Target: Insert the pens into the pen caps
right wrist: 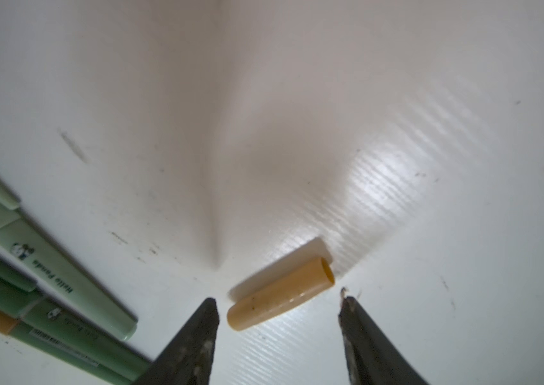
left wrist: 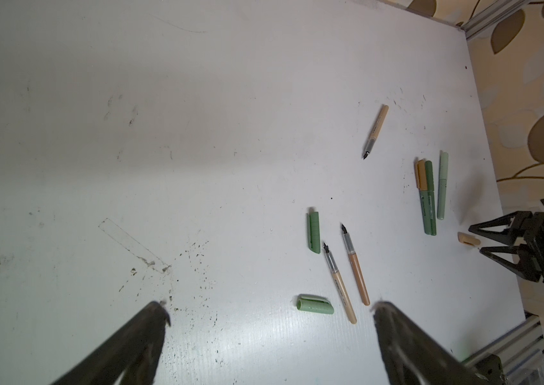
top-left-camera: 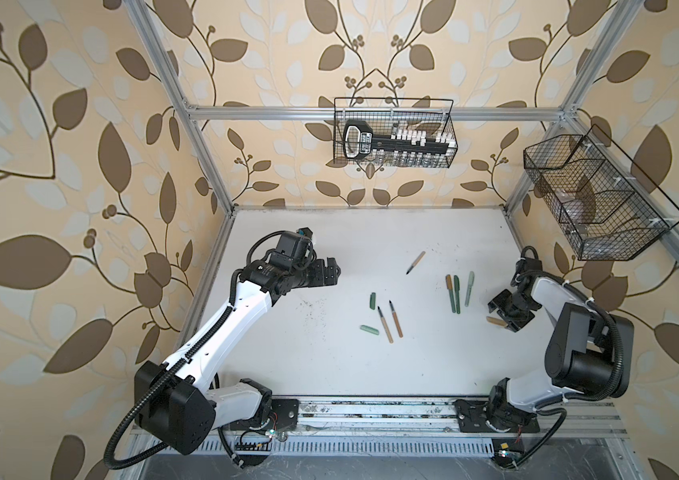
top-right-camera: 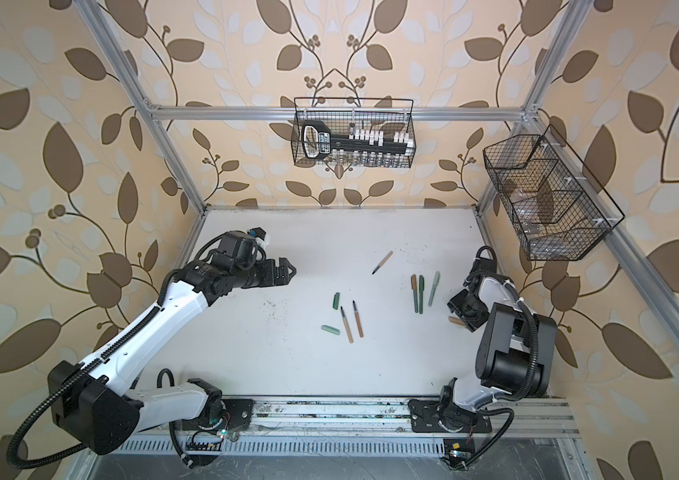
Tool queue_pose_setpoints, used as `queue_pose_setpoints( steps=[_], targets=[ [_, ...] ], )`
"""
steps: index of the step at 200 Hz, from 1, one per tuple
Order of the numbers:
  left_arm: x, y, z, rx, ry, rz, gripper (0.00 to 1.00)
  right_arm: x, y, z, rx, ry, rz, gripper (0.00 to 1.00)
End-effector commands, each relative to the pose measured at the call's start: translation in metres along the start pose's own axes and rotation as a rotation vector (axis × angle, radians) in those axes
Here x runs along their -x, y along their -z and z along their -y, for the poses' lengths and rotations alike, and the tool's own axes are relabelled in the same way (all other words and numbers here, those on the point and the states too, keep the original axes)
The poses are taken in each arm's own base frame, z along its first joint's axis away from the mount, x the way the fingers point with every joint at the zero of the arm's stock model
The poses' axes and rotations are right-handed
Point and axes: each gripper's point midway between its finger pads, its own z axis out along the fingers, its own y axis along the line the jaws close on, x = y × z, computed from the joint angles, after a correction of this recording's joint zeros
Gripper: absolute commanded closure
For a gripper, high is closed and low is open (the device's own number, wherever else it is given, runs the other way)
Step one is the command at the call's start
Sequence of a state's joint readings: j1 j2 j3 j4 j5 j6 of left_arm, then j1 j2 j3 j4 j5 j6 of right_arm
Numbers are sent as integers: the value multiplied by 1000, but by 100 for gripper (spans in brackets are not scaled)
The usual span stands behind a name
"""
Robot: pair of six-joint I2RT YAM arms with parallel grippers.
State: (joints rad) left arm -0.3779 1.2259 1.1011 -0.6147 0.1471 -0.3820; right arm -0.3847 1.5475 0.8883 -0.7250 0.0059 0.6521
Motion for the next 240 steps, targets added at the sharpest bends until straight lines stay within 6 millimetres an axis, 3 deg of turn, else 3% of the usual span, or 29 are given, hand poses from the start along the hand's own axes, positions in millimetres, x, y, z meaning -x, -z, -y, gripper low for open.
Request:
queue_pose_setpoints(
  steps=[1, 43, 97, 143, 171, 205, 240],
  targets=[
    [8, 14, -3, 5, 24, 66, 1, 1, -7, 5, -7, 10, -36, 41],
    [3, 26, -8, 20, 37, 83, 1, -4, -26, 2, -12, 35, -92, 50],
    [-5, 39, -13, 22, 56, 111, 1, -19, -34, -11, 11, 84, -129, 80],
    [-8, 40, -11, 15, 40, 101, 1, -35, -27, -30, 55, 150, -126, 84],
    [-6, 37, 1, -46, 23, 87, 1, -40, -10, -55, 146, 214, -80, 84],
    [-3, 32, 15, -119, 7, 69, 1, -52, 25, -96, 310, 298, -26, 84],
    [6, 29, 19, -119, -11, 67, 1, -94, 41, -154, 401, 487, -78, 83]
  ],
)
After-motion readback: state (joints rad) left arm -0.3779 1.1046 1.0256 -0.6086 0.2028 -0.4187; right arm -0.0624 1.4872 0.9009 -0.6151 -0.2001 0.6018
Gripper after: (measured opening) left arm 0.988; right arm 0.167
